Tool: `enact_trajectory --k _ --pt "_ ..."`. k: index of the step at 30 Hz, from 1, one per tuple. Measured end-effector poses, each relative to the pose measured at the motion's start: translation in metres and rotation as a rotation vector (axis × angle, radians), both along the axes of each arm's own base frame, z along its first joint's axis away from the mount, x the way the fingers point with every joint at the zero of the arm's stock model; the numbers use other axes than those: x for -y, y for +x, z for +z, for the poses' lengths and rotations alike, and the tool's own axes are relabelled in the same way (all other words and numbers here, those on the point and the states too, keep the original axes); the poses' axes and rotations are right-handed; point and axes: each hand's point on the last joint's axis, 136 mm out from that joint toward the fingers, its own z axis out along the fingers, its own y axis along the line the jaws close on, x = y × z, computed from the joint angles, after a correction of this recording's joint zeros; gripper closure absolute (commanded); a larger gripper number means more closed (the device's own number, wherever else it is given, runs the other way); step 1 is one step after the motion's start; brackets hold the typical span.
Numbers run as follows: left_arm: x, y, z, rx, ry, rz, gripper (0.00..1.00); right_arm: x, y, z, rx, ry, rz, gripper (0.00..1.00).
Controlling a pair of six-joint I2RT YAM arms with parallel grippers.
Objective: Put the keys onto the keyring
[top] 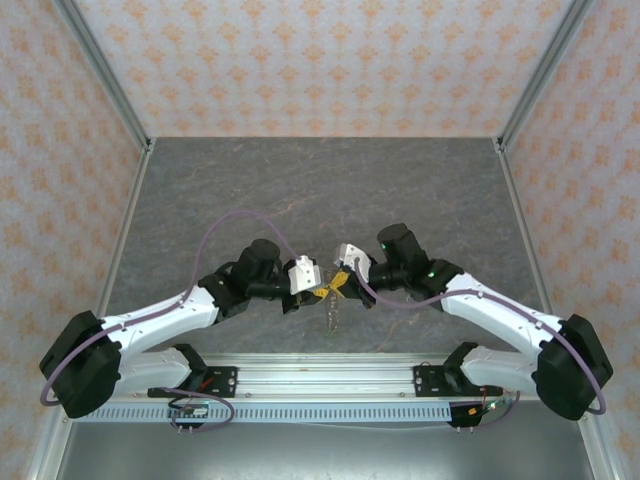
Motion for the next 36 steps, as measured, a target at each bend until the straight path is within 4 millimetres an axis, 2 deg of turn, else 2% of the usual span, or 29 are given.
enact_trajectory --k 11,15,17,22,26,36 --pt "-0.001 0.0 -0.001 0.014 0.04 0.002 0.81 -0.003 -0.006 -0.006 -0.01 -0.049 0.021 1.0" --pt "-0.001 0.001 0.0 0.019 0.041 -0.001 0.91 -0.004 -0.005 -0.006 -0.005 -0.049 0.019 1.0" --pt "-0.001 0.001 0.0 0.021 0.042 -0.002 1.0 -0.004 -0.005 -0.006 -0.005 -0.05 0.019 1.0" --pt "-0.001 0.001 0.0 0.021 0.045 0.004 1.0 -0.003 -0.004 -0.006 -0.003 -0.052 0.014 0.95" --pt "0.0 0.001 0.001 0.022 0.036 0.005 1.0 -0.001 -0.006 -0.006 0.017 -0.031 0.004 0.86" --pt "0.001 -0.002 -0.005 -0.006 -0.007 0.026 1.0 0.008 -0.004 -0.016 -0.018 0.039 -0.047 0.85"
